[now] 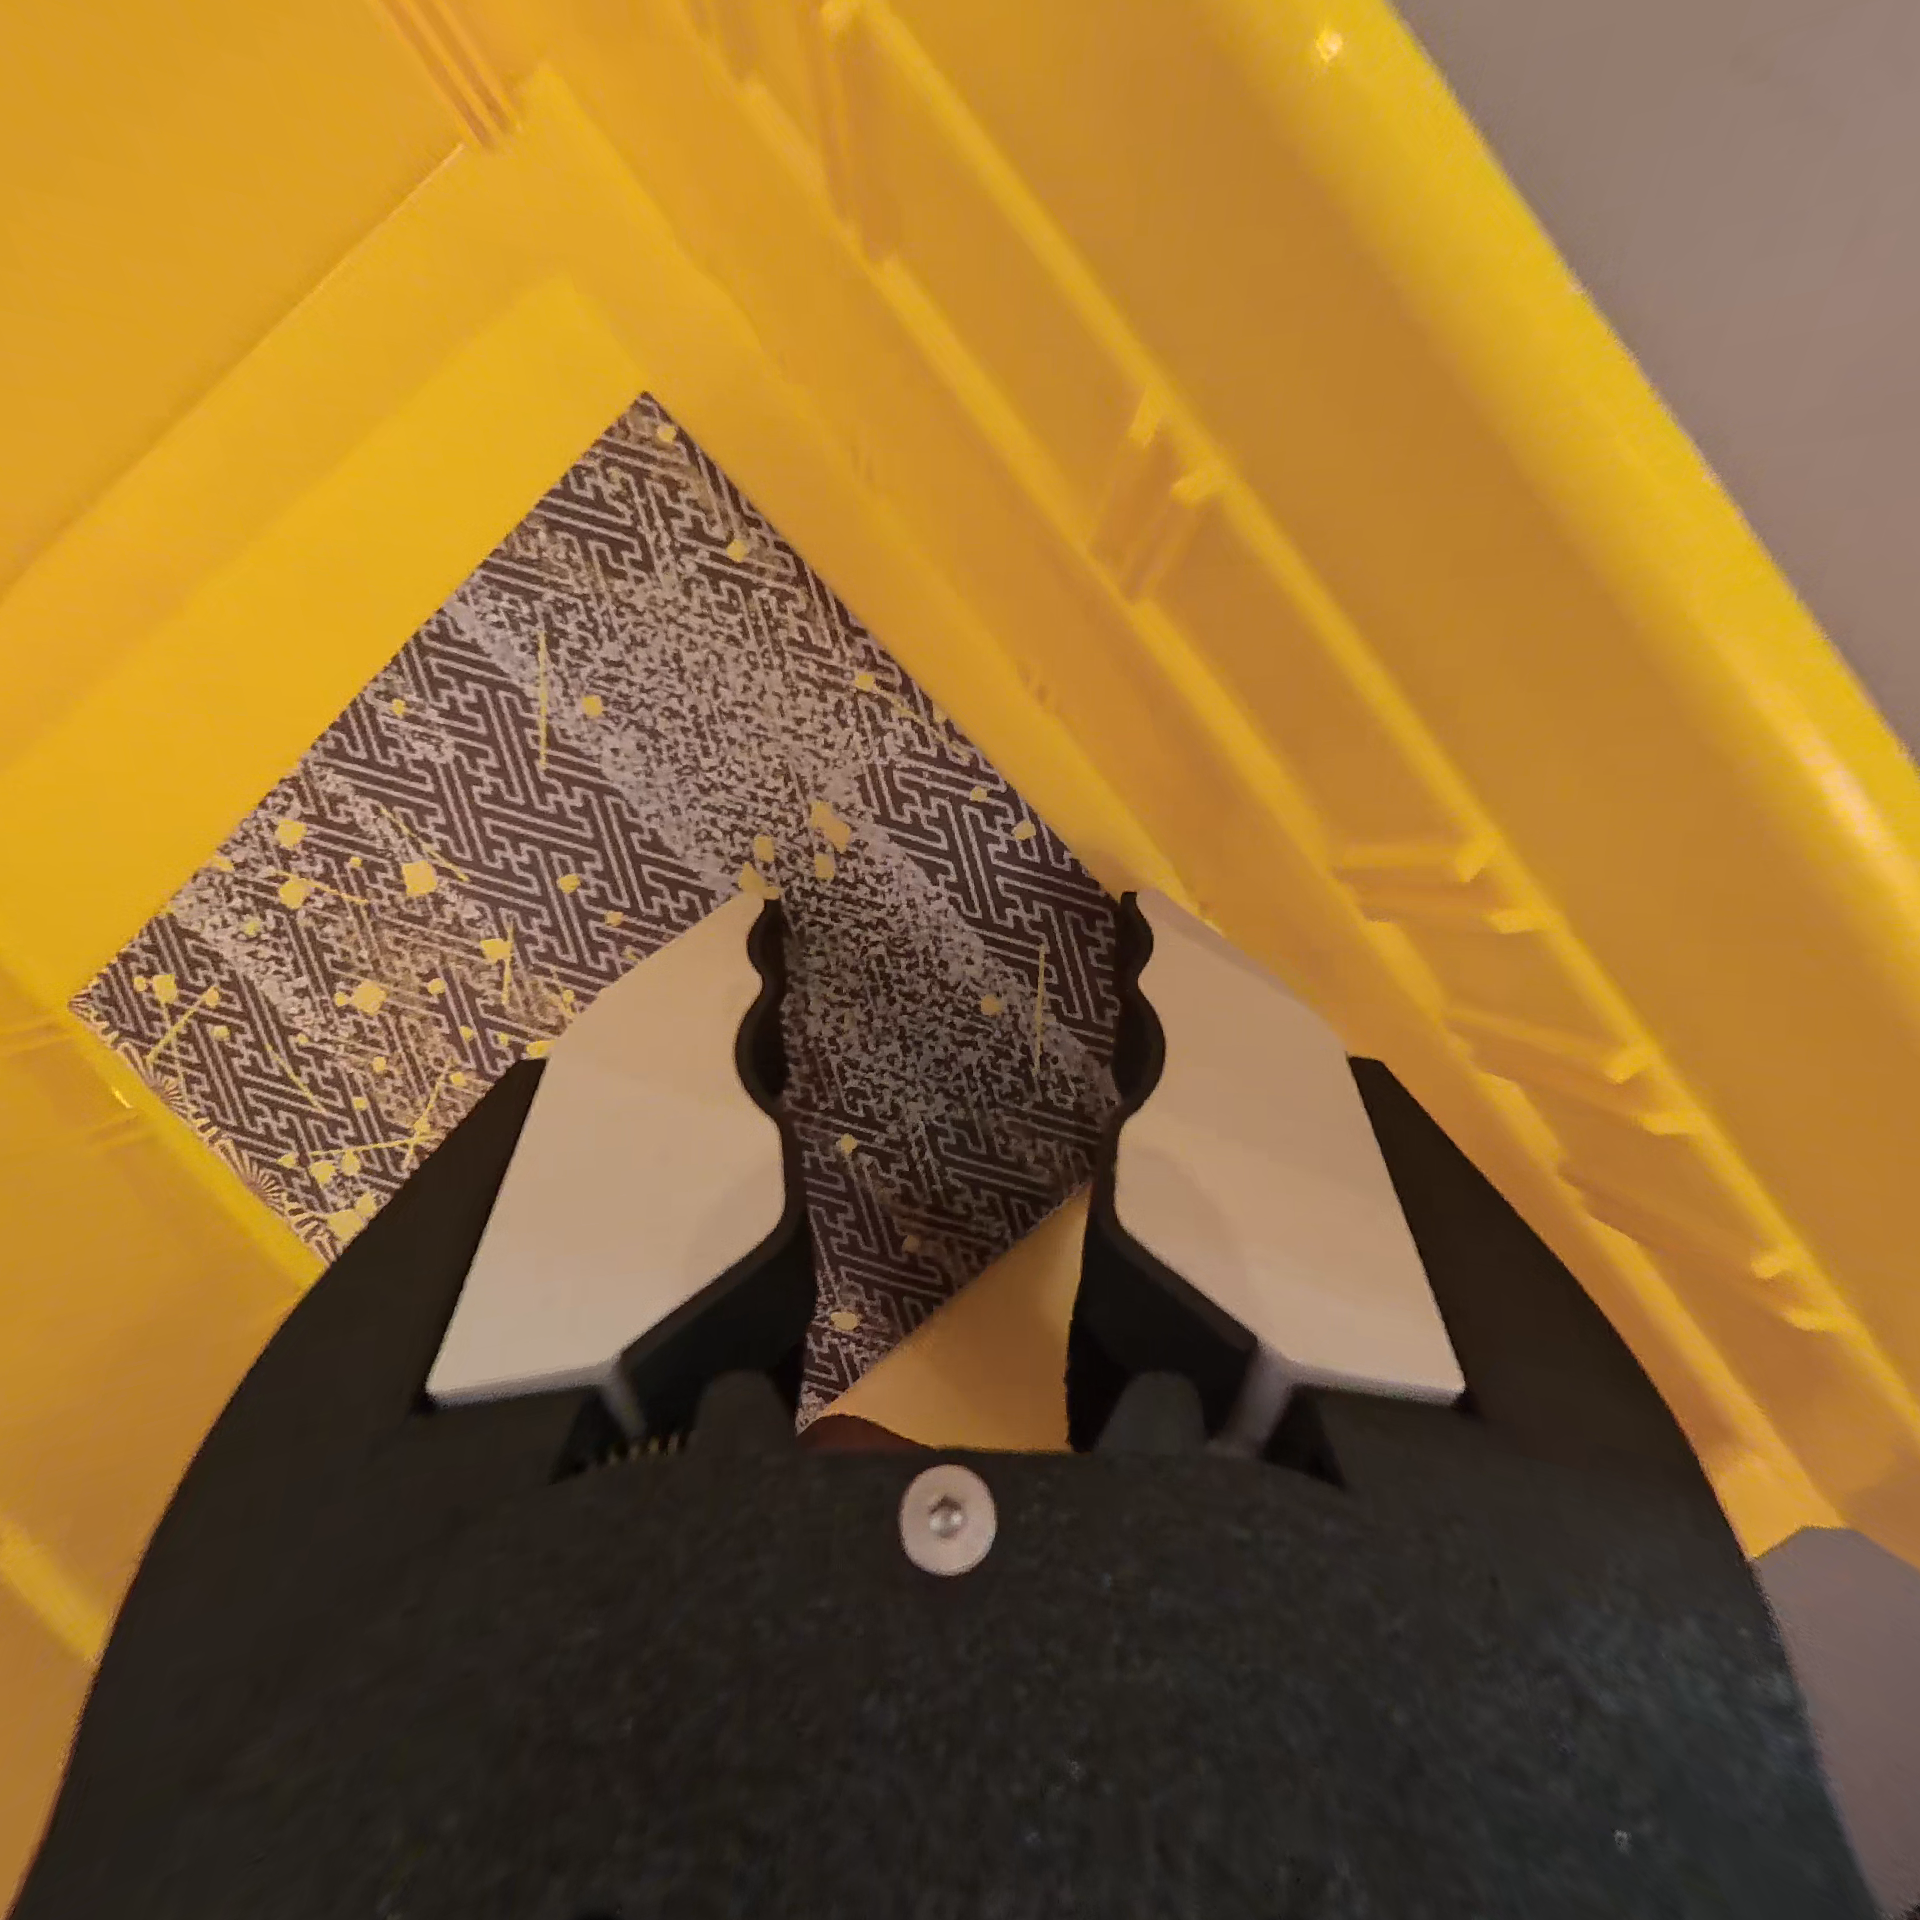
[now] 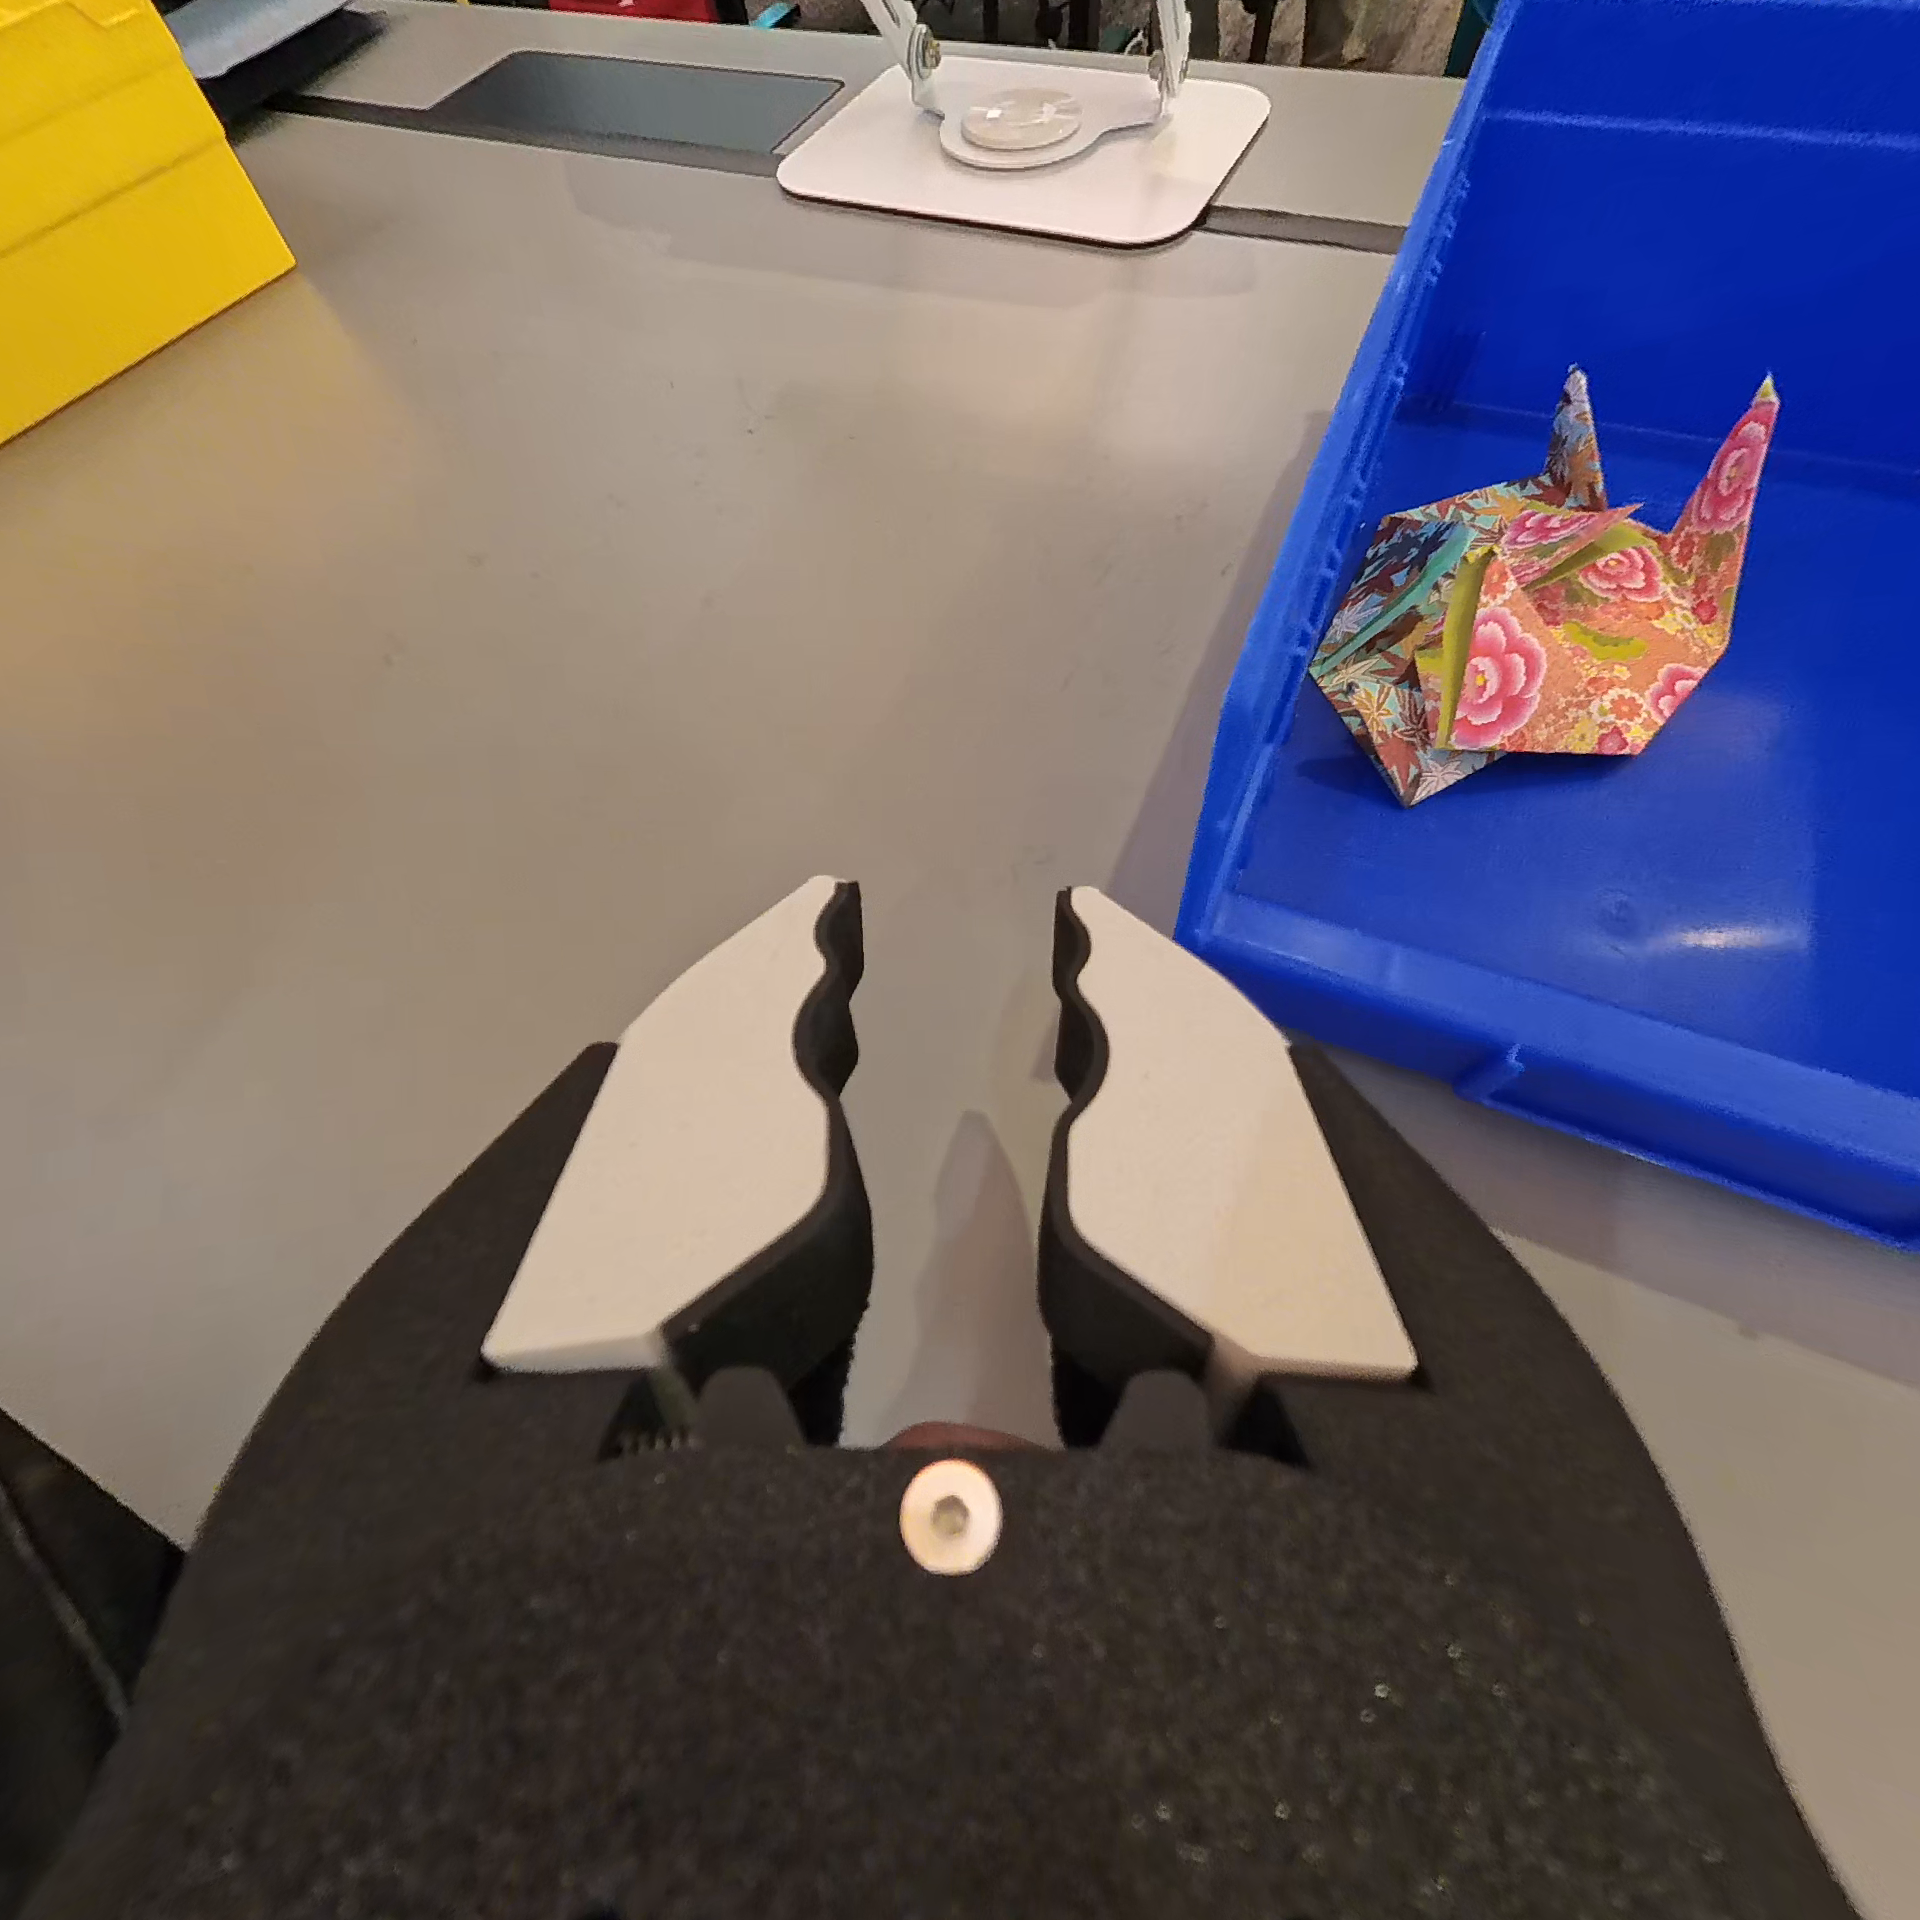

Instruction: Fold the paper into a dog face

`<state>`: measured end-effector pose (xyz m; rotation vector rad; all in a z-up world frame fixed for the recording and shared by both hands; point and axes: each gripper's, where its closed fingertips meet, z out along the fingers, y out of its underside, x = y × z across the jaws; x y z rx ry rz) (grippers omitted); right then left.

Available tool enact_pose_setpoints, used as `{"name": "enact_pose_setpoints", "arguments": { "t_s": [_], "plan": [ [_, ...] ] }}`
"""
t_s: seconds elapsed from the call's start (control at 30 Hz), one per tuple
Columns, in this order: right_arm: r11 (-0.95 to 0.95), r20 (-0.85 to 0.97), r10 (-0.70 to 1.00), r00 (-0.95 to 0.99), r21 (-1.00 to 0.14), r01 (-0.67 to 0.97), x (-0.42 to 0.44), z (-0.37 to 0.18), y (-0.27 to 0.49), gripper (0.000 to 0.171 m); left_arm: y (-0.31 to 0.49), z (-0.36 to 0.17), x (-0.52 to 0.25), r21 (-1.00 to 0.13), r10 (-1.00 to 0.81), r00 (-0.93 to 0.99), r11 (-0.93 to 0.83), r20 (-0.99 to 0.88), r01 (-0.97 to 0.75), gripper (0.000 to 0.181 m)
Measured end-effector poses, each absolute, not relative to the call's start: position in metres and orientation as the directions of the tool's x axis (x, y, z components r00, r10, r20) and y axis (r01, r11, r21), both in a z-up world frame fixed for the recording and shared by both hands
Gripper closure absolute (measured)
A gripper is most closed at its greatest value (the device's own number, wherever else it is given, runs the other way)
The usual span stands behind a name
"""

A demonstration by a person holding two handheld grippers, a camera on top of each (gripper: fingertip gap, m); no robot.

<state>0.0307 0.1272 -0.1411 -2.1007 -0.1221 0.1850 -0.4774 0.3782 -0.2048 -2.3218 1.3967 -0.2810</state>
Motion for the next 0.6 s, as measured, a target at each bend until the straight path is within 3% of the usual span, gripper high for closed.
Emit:
{"name": "enact_pose_setpoints", "arguments": {
  "t_s": [0.07, 0.13, 0.33, 0.43, 0.6],
  "plan": [
    [-0.51, -0.084, 0.164, 0.983, -0.86, 0.012, 0.0307, -0.141, 0.1263, 0.136, 0.3775, -0.2044, -0.4773, -0.449, -0.883, 0.468, -0.401, -0.044, -0.799, 0.128],
    [-0.509, -0.084, 0.165, 0.983, -0.86, 0.012, 0.0311, -0.1409, 0.125, 0.136, 0.3775, -0.2039, -0.4775, -0.452, -0.884, 0.464, -0.393, -0.053, -0.801, 0.147],
    [-0.502, -0.089, 0.163, 0.983, -0.865, 0.005, 0.0336, -0.1379, 0.1232, 0.137, 0.3772, -0.2035, -0.4776, -0.45, -0.886, 0.457, -0.379, -0.075, -0.808, 0.147],
    [-0.5, -0.09, 0.162, 0.983, -0.866, 0.004, 0.0341, -0.1361, 0.1231, 0.136, 0.3759, -0.2039, -0.4802, -0.445, -0.887, 0.457, -0.388, -0.056, -0.807, 0.135],
    [-0.499, -0.09, 0.164, 0.982, -0.866, 0.004, 0.0333, -0.1354, 0.1236, 0.136, 0.3764, -0.199, -0.4844, -0.468, -0.885, 0.465, -0.403, -0.018, -0.786, 0.15]
  ]
}}
